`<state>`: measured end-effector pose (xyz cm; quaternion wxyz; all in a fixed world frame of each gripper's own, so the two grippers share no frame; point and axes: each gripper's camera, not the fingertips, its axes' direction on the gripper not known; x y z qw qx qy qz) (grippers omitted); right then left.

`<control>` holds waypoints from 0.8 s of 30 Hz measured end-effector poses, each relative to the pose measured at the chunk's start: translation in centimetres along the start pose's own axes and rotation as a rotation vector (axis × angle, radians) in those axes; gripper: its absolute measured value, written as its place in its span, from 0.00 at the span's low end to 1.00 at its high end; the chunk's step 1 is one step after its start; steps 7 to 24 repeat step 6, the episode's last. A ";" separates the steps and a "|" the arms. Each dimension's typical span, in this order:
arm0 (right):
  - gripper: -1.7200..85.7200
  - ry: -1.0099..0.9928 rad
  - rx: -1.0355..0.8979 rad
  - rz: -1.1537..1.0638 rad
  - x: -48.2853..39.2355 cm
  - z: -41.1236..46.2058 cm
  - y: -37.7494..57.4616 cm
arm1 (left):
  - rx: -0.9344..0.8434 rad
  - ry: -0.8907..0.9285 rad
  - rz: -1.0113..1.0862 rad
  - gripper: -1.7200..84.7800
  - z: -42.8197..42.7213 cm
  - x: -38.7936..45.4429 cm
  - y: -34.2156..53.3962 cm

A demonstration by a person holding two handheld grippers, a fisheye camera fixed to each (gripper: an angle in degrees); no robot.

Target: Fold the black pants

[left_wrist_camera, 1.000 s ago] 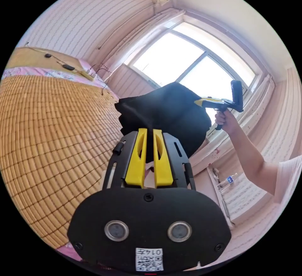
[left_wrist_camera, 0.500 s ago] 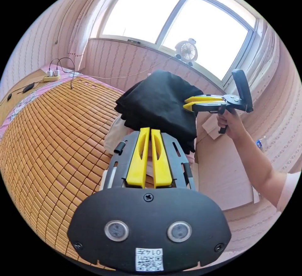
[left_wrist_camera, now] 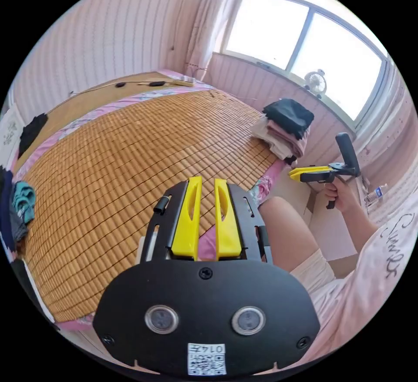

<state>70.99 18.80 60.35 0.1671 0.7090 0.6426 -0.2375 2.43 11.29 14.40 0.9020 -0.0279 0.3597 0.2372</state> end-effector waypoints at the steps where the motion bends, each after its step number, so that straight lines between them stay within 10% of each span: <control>1: 0.11 -0.029 -0.011 -0.054 -3.1 0.1 -1.3 | 0.037 -0.070 -0.054 0.08 -3.4 -1.7 2.2; 6: 0.10 -0.041 -0.157 -0.259 -17.3 0.1 -8.8 | 0.164 -0.250 -0.287 0.08 -15.4 -7.2 11.3; 24: 0.10 -0.041 -0.157 -0.259 -17.3 0.1 -8.8 | 0.164 -0.250 -0.287 0.08 -15.4 -7.2 11.3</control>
